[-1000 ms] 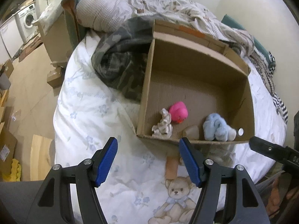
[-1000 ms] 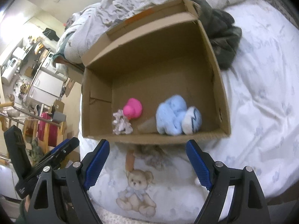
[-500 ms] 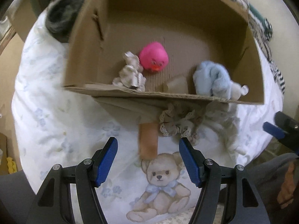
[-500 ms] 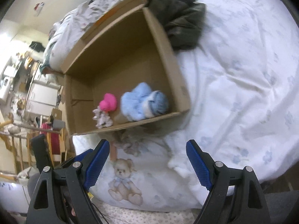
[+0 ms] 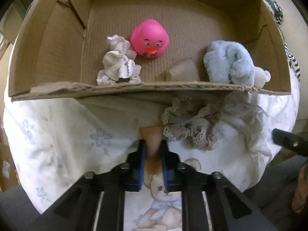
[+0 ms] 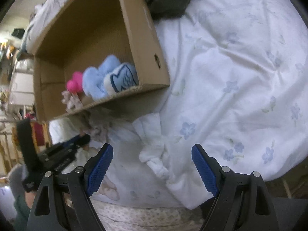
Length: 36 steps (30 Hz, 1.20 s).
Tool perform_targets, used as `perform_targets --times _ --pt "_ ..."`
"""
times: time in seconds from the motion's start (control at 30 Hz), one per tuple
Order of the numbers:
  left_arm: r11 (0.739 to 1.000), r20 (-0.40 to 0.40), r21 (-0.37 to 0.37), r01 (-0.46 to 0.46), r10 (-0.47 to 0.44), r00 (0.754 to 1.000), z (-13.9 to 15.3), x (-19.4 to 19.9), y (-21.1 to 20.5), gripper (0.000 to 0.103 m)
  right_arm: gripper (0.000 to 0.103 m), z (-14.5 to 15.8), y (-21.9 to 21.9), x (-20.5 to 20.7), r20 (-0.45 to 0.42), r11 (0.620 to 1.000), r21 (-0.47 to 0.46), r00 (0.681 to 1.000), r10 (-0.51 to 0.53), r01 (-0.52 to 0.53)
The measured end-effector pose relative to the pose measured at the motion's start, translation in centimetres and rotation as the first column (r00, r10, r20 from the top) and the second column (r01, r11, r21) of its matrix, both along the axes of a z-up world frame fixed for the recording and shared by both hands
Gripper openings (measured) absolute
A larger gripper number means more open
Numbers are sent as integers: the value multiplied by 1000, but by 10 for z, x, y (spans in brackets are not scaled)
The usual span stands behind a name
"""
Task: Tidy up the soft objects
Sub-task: 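Grasp the white tissue cloth with the right gripper while the left grasps a tan peg, then lower the tan peg into the box with the left gripper while the right carries the white cloth in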
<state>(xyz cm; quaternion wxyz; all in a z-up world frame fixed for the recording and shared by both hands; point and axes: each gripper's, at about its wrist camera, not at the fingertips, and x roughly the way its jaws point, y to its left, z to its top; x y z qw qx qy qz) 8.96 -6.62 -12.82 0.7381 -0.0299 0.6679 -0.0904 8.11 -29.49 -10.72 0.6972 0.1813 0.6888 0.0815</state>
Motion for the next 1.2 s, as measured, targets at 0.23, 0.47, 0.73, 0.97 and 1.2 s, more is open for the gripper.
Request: perform_targets --times 0.23,0.47,0.73,0.97,1.2 --pt "998 29 -45 -36 38 999 16 -4 25 6 88 -12 22 3 -13 997 -34 997 76 -76" --pt "997 53 -48 -62 64 996 27 -11 36 6 51 -30 47 7 -59 985 -81 988 145 -150" --pt "993 71 -47 -113 116 991 41 -18 66 6 32 -25 57 4 -15 972 -166 986 168 -168" --pt "994 103 -44 -104 108 989 54 -31 68 6 32 3 50 -14 69 988 -60 987 144 -140" --pt "995 196 -74 -74 87 977 100 -43 72 6 32 36 44 -29 167 986 73 976 139 -153"
